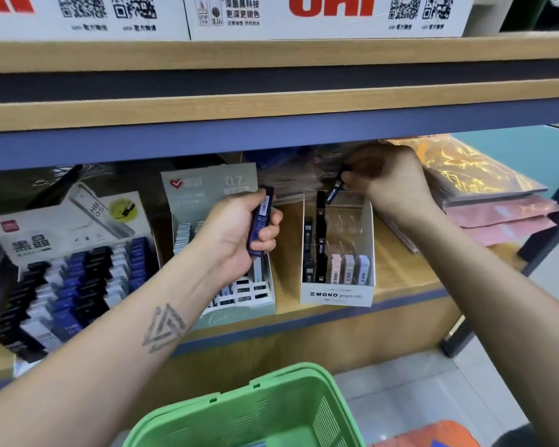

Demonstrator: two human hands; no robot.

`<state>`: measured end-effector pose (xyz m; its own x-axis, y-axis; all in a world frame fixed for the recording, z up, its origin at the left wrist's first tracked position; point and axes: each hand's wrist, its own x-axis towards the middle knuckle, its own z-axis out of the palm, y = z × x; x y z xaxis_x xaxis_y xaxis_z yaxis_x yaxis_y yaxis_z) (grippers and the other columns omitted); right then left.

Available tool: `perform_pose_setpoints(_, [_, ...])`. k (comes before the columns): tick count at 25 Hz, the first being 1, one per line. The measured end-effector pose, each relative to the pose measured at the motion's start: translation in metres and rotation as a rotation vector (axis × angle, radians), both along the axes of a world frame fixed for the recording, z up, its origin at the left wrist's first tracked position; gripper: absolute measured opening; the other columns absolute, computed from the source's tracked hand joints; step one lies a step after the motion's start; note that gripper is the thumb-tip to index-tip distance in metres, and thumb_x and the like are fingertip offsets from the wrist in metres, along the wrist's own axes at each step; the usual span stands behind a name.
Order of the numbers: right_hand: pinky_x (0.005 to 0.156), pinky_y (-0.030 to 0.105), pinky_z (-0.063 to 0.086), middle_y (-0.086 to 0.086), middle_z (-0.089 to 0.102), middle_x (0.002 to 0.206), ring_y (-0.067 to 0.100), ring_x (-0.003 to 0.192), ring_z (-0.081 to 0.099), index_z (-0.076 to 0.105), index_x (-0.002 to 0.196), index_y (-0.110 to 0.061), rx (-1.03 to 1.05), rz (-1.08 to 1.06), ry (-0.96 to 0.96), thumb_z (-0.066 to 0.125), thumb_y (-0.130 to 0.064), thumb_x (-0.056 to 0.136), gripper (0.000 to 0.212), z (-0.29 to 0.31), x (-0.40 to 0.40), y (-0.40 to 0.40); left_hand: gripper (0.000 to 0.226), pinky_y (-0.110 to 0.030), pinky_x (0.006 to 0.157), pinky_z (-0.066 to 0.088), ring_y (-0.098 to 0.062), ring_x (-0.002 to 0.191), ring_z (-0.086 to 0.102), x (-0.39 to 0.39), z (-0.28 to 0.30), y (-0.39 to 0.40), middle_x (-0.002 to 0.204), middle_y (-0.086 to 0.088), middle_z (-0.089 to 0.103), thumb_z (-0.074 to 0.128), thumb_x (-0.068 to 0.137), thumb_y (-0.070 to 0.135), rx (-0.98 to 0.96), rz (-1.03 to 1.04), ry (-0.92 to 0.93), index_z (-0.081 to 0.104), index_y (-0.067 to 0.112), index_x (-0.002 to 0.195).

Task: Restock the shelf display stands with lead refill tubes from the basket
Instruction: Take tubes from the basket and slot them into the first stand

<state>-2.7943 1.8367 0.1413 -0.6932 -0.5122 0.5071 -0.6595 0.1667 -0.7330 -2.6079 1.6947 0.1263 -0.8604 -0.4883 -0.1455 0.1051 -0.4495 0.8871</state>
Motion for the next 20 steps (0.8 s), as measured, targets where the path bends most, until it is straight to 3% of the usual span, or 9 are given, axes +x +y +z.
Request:
perform_pose_setpoints(4, [0.092, 0.037, 0.058, -0.009, 0.072, 0.095, 0.009, 0.092, 0.070, 0.073, 0.101, -0.025, -0.030, -0.034, 0.029, 0.078, -0.006, 0.085, 0.025, -0.002, -0.003, -0.005, 0.013, -0.019, 0.035, 0.028, -0.014, 0.046, 0.041, -0.002, -0.003, -0.004, 0.066, -0.011, 0.055, 0.039, 0.106, 0.016, -0.047, 0.019, -0.013, 0.044, 0.005, 0.111])
perform_pose_setpoints(7, [0.091, 0.038, 0.059, -0.005, 0.076, 0.102, 0.011, 0.096, 0.071, 0.076, 0.103, -0.019, 0.030, -0.003, 0.077, 0.076, -0.012, 0.088, 0.017, -0.008, -0.006, -0.017, 0.021, -0.020, 0.036, 0.030, -0.017, 0.047, 0.044, -0.004, -0.007, -0.006, 0.067, -0.013, 0.058, 0.041, 0.105, 0.013, -0.120, 0.058, -0.022, 0.047, 0.002, 0.122])
perform_pose_setpoints(10, [0.089, 0.036, 0.059, -0.003, 0.075, 0.103, 0.013, 0.096, 0.070, 0.076, 0.106, -0.018, 0.044, -0.059, 0.126, 0.074, -0.011, 0.089, 0.019, -0.008, -0.012, -0.024, 0.020, -0.021, 0.037, 0.029, -0.017, 0.047, 0.043, -0.004, -0.009, -0.010, 0.067, -0.013, 0.059, 0.043, 0.105, 0.013, -0.135, 0.071, -0.022, 0.049, 0.002, 0.120])
perform_pose_setpoints(12, [0.087, 0.022, 0.055, -0.003, 0.074, 0.104, 0.011, 0.096, 0.069, 0.077, 0.108, -0.015, 0.052, -0.097, 0.154, 0.072, -0.006, 0.089, 0.022, -0.006, -0.018, -0.019, 0.020, -0.021, 0.036, 0.030, -0.017, 0.047, 0.043, -0.003, -0.009, -0.012, 0.068, -0.013, 0.059, 0.043, 0.105, 0.013, -0.143, 0.067, -0.023, 0.050, 0.002, 0.119])
perform_pose_setpoints(14, [0.079, -0.001, 0.041, -0.002, 0.072, 0.107, 0.006, 0.095, 0.062, 0.076, 0.111, -0.011, 0.100, -0.114, 0.211, 0.072, -0.003, 0.088, 0.025, -0.007, -0.021, -0.016, 0.018, -0.021, 0.036, 0.029, -0.017, 0.047, 0.043, -0.003, -0.009, -0.014, 0.068, -0.014, 0.058, 0.044, 0.104, 0.013, -0.156, 0.062, -0.020, 0.050, 0.002, 0.116])
perform_pose_setpoints(15, [0.074, -0.006, 0.035, -0.001, 0.071, 0.106, 0.005, 0.094, 0.058, 0.077, 0.111, -0.009, 0.125, -0.115, 0.237, 0.072, -0.002, 0.088, 0.025, -0.010, -0.021, -0.018, 0.016, -0.021, 0.037, 0.029, -0.018, 0.047, 0.043, -0.002, -0.009, -0.014, 0.068, -0.014, 0.058, 0.044, 0.104, 0.012, -0.165, 0.061, -0.018, 0.050, 0.002, 0.115])
perform_pose_setpoints(17, [0.076, -0.002, 0.035, -0.003, 0.069, 0.103, 0.007, 0.093, 0.057, 0.077, 0.109, -0.009, 0.185, -0.108, 0.290, 0.072, -0.003, 0.089, 0.022, -0.019, -0.018, -0.024, 0.013, -0.022, 0.037, 0.028, -0.018, 0.047, 0.043, -0.002, -0.009, -0.012, 0.068, -0.015, 0.058, 0.044, 0.104, 0.011, -0.173, 0.059, -0.018, 0.050, 0.002, 0.112])
perform_pose_setpoints(20, [0.087, 0.027, 0.054, 0.001, 0.074, 0.103, 0.018, 0.093, 0.067, 0.077, 0.106, -0.012, 0.249, -0.101, 0.338, 0.070, -0.004, 0.090, 0.019, -0.035, -0.023, -0.033, 0.013, -0.021, 0.037, 0.028, -0.018, 0.047, 0.043, -0.002, -0.009, -0.009, 0.068, -0.016, 0.058, 0.045, 0.104, 0.010, -0.171, 0.050, -0.029, 0.052, 0.000, 0.107])
